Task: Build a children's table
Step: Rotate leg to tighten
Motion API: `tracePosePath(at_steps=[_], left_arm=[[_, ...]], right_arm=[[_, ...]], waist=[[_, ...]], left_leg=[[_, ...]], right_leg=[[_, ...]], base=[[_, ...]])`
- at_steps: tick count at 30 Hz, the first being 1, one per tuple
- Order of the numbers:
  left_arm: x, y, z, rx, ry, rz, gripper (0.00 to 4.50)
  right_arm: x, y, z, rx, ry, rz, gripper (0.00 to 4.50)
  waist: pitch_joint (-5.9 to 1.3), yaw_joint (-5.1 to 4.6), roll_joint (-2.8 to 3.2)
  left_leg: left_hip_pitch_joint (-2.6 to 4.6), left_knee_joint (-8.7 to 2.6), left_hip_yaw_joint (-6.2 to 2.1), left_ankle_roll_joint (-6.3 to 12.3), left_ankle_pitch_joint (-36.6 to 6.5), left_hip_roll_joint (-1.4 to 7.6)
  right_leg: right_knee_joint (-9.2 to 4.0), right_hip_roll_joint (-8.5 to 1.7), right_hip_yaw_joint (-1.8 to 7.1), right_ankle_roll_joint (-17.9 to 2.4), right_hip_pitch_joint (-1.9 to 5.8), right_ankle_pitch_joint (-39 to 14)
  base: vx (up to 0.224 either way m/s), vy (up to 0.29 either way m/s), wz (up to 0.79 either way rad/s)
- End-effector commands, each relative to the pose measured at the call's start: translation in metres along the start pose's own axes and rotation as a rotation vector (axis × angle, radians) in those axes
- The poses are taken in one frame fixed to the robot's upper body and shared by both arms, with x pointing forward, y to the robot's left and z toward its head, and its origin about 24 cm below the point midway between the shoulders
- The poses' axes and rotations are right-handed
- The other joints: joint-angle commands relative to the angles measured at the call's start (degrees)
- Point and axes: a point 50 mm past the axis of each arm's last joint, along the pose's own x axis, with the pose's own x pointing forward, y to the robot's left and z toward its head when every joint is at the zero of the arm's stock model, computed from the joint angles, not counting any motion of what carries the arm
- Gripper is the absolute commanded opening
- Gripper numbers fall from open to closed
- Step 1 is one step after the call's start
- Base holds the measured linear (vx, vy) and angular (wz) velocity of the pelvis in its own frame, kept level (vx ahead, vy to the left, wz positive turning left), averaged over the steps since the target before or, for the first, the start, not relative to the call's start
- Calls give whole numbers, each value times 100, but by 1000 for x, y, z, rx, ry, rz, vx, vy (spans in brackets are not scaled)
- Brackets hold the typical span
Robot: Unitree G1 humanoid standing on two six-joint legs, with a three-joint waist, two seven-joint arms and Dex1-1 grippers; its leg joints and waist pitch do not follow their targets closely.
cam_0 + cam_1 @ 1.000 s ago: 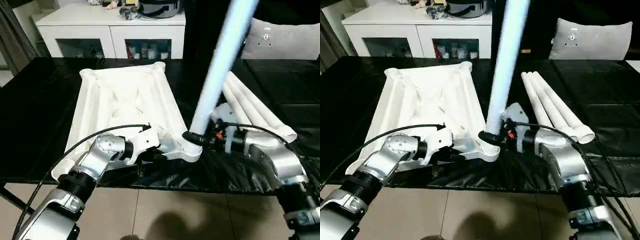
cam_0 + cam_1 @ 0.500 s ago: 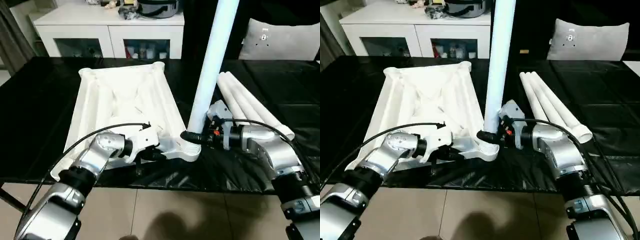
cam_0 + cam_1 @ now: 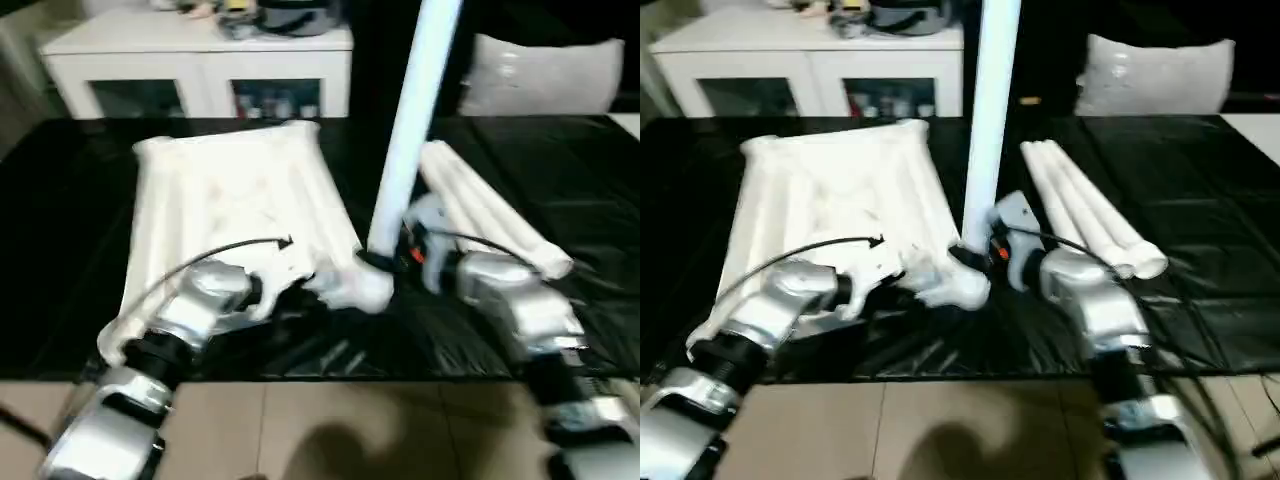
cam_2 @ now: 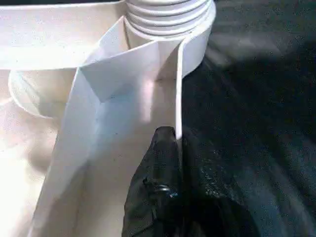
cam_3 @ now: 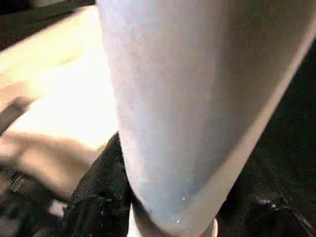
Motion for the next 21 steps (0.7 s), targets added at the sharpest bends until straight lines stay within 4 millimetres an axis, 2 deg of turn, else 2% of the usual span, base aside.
tracePosePath(at_steps=[1,2,3,4,7,9,10,12,15,19,20,21], left_arm=[[7,-6,19,-4,-68,70,0],[9,-8,21,2,-73,67,0],[11,-12,25,25,-78,62,0],[12,-14,27,43,-75,61,0],[12,-17,28,80,-36,83,0],[9,-13,24,85,-14,109,0],[6,-12,23,78,-8,124,0],[4,-9,22,69,-5,141,0],[1,-6,21,59,-7,166,0],[-1,-3,20,63,-11,180,0],[-1,-3,20,64,-11,181,0],[-2,-2,20,65,-10,185,0]], right_arm=[[7,1,-48,114,218,-86,186],[8,1,-48,116,219,-95,186],[11,0,-46,121,219,-117,186],[12,0,-45,126,218,-132,186],[16,1,-42,135,227,-158,186],[18,2,-42,134,231,-163,186],[18,3,-42,135,230,-165,186],[19,3,-42,135,229,-165,186],[20,3,-42,129,226,-167,186],[20,1,-41,130,208,-160,186],[20,1,-41,130,206,-161,242],[19,-1,-41,132,203,-165,242]], waist=[[-232,-25,-60],[-221,-63,-53],[-228,-72,-87],[-226,-78,-89],[-236,-94,-70],[-249,-100,-132],[-248,-97,-109],[-255,-112,-110],[-241,-141,-147],[-230,-151,-148],[-226,-153,-133],[-229,-154,-143]], left_leg=[[110,-486,-227,-116,-2282,311],[101,-483,-236,-87,-2321,302],[95,-482,-234,-54,-2311,297],[89,-486,-236,-44,-2303,300],[54,-514,-243,-44,-2251,311],[53,-530,-230,-28,-2189,326],[45,-533,-235,-29,-2171,330],[26,-543,-228,-41,-2092,340],[43,-543,-221,-57,-2226,333],[66,-543,-231,-79,-2360,332],[71,-543,-235,-84,-2405,327],[76,-545,-236,-85,-2415,327]], right_leg=[[-672,-582,264,-523,46,-3576],[-690,-574,248,-494,44,-3637],[-699,-573,250,-440,40,-3670],[-699,-572,252,-424,42,-3670],[-679,-566,265,-410,58,-3526],[-661,-560,281,-469,60,-3255],[-645,-571,289,-501,65,-3202],[-620,-570,300,-606,80,-2954],[-635,-568,298,-629,71,-3032],[-663,-571,292,-543,45,-3276],[-672,-570,291,-514,41,-3343],[-680,-566,289,-496,38,-3357]], base=[[0,0,0],[0,0,0],[0,0,0],[0,0,0],[0,0,0],[0,0,0],[0,0,0],[0,0,0],[0,0,0],[0,0,0],[0,0,0],[0,0,0]])
